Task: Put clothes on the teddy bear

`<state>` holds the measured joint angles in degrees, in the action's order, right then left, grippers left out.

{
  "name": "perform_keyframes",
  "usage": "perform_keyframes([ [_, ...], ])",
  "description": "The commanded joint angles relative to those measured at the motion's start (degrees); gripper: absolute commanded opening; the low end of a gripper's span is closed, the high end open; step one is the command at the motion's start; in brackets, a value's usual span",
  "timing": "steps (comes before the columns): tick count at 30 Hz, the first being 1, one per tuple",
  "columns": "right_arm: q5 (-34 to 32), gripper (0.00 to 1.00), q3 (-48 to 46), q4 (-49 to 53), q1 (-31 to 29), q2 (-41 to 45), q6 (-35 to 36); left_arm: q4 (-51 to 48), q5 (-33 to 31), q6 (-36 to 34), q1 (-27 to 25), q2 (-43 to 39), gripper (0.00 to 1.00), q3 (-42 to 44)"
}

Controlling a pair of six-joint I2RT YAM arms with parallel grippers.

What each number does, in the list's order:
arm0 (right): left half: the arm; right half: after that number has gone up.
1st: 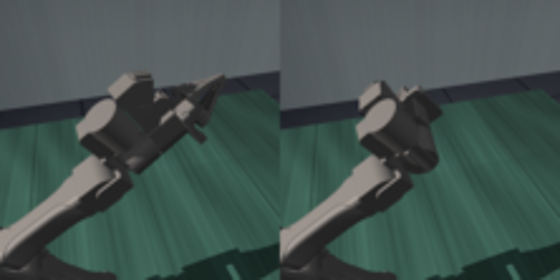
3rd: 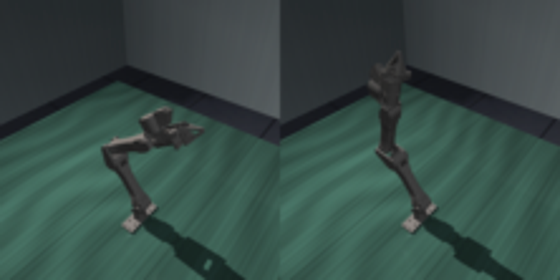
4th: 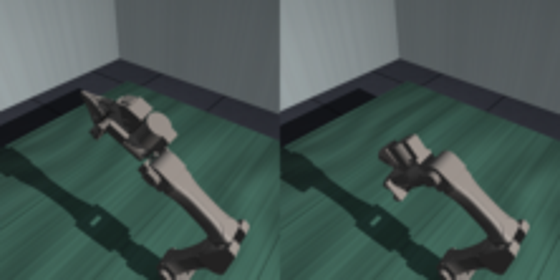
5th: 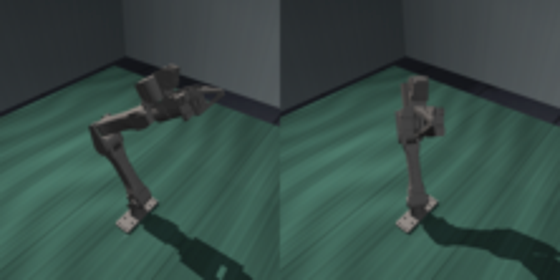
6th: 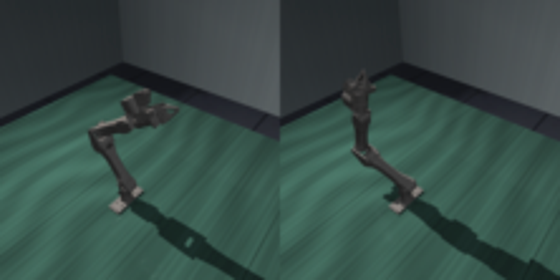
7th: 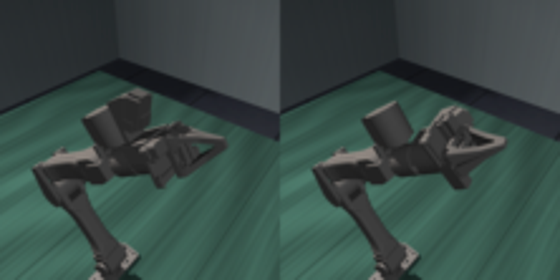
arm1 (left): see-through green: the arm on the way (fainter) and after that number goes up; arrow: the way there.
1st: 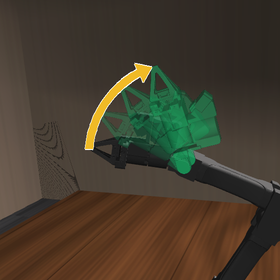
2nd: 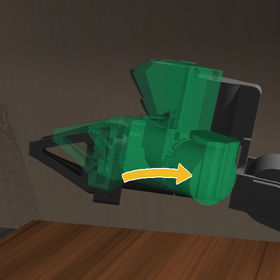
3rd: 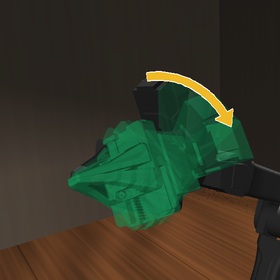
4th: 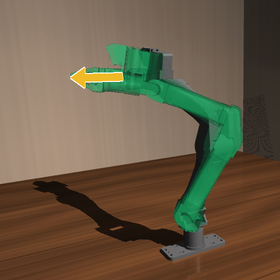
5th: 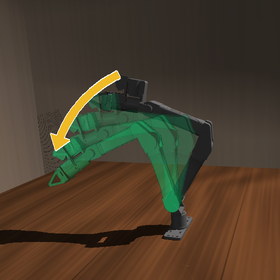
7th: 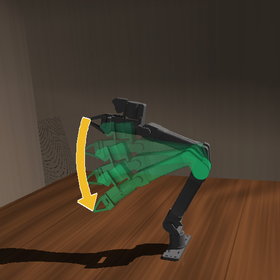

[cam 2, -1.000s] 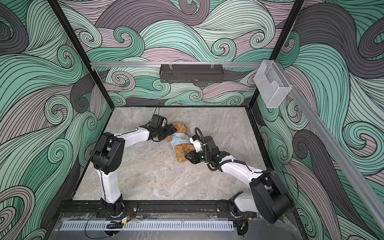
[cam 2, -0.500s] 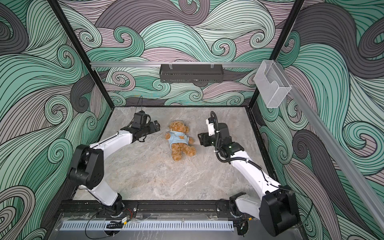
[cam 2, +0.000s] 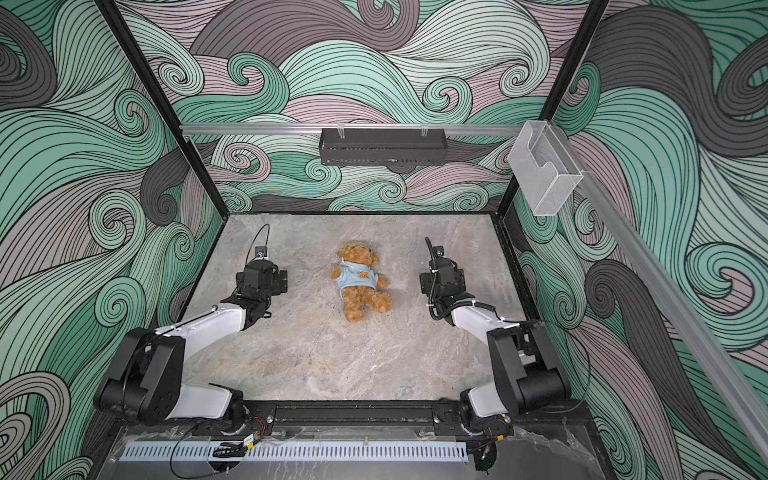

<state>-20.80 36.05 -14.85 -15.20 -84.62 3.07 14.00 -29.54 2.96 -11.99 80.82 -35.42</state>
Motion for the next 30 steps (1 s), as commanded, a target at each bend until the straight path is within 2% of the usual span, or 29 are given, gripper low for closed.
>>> perform_keyframes([
  [1, 1.43, 0.90, -3.50, -14.74, 1.61, -1.30, 6.14, 5.89, 1.99, -3.99, 2.50, 0.18, 0.99, -0.19],
  [4, 6.04, 0.90, -7.44, -22.15, 3.87, -0.37, 6.80, 12.51, 7.15, -2.28, 5.87, -0.21, 0.99, 4.78],
  [8, 13.99, 0.90, -12.45, -29.77, 10.28, 0.50, 1.74, 20.12, 16.43, -2.45, 10.00, -2.00, 0.99, 9.94],
  [10, 15.21, 0.90, -14.25, -35.04, 11.61, -2.48, 0.55, 29.44, 21.57, -2.95, 11.75, 0.11, 0.99, 13.98],
  [11, 15.04, 0.91, -14.95, -39.73, 11.77, -4.48, 0.44, 34.11, 24.05, -3.47, 12.19, 3.86, 0.99, 15.39],
  [13, 14.83, 0.92, -13.98, -34.98, 11.84, -3.10, 0.12, 41.94, 25.86, -5.42, 12.33, 8.66, 0.99, 15.52],
  [14, 15.41, 0.99, -13.48, -33.67, 12.04, -2.74, -0.07, 39.83, 25.68, -5.11, 12.68, 9.29, 0.99, 13.71],
  [16, 15.47, 0.98, -13.99, -36.41, 12.30, -3.73, -0.18, 24.42, 23.74, -1.84, 13.74, 6.66, 0.99, 7.97],
  [17, 15.61, 0.99, -13.64, -34.70, 12.30, -3.25, -0.23, 22.74, 24.60, -0.63, 14.73, 6.68, 0.99, 7.72],
  [19, 15.76, 0.99, -13.69, -34.86, 12.47, -3.24, -0.24, 31.09, 25.56, -1.82, 15.02, 8.46, 0.99, 10.27],
  [21, 15.85, 0.99, -13.58, -34.67, 12.47, -3.18, -0.26, 27.37, 25.60, -1.86, 15.06, 7.52, 0.99, 8.99],
  [22, 15.87, 0.99, -13.55, -34.17, 12.43, -3.09, -0.26, 21.56, 25.38, -0.67, 15.06, 6.37, 0.98, 7.23],
  [24, 15.85, 0.99, -13.64, -34.76, 12.46, -3.26, -0.33, 27.44, 25.63, -1.94, 15.06, 7.59, 0.99, 8.90],
  [27, 16.00, 0.99, -13.00, -34.10, 12.55, -3.69, -0.54, 21.95, 25.31, -0.71, 15.02, 6.23, 0.99, 7.50],
  [29, 16.72, 0.99, -12.84, -33.27, 12.97, -3.39, -0.62, 25.40, 25.40, -1.34, 15.01, 7.10, 0.99, 8.45],
  [30, 16.56, 0.99, -13.06, -33.58, 12.94, -3.19, -0.63, 23.51, 25.29, -1.00, 15.02, 6.69, 0.99, 8.19],
])
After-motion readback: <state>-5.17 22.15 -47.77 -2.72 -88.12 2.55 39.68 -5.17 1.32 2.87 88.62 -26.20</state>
